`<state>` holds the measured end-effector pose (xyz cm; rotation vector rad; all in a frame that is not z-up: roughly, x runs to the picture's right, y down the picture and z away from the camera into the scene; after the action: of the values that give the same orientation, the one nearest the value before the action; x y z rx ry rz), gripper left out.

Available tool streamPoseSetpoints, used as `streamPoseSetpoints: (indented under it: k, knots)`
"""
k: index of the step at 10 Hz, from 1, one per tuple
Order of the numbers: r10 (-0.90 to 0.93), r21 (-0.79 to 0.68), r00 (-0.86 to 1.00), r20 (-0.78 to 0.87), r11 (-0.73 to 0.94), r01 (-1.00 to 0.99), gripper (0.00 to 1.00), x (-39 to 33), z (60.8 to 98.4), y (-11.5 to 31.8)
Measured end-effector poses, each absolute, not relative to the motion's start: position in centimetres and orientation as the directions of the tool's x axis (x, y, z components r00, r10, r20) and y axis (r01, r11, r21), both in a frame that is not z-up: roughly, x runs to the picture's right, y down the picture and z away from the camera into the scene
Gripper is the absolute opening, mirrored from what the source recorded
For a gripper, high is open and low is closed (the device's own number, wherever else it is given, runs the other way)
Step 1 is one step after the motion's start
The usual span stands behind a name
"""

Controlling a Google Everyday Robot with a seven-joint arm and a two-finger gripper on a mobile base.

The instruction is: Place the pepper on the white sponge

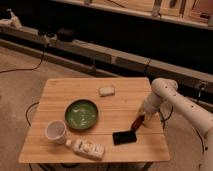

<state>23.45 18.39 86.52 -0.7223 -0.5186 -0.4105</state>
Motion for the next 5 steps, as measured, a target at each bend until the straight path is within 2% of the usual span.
streamPoseSetpoints:
  k: [3, 4, 5]
  knots:
    - [-0.146, -0.497, 0.816, 0.559, 0.729, 0.470, 0.30, 23.3, 84.7, 15.3]
    - [-0.120, -0.475, 0.835, 0.537, 0.774, 0.417, 0.27, 23.7, 83.7, 12.6]
    - [-0.102, -0.455, 0.852, 0.513, 0.810, 0.370, 0.18, 24.1, 82.9, 10.1]
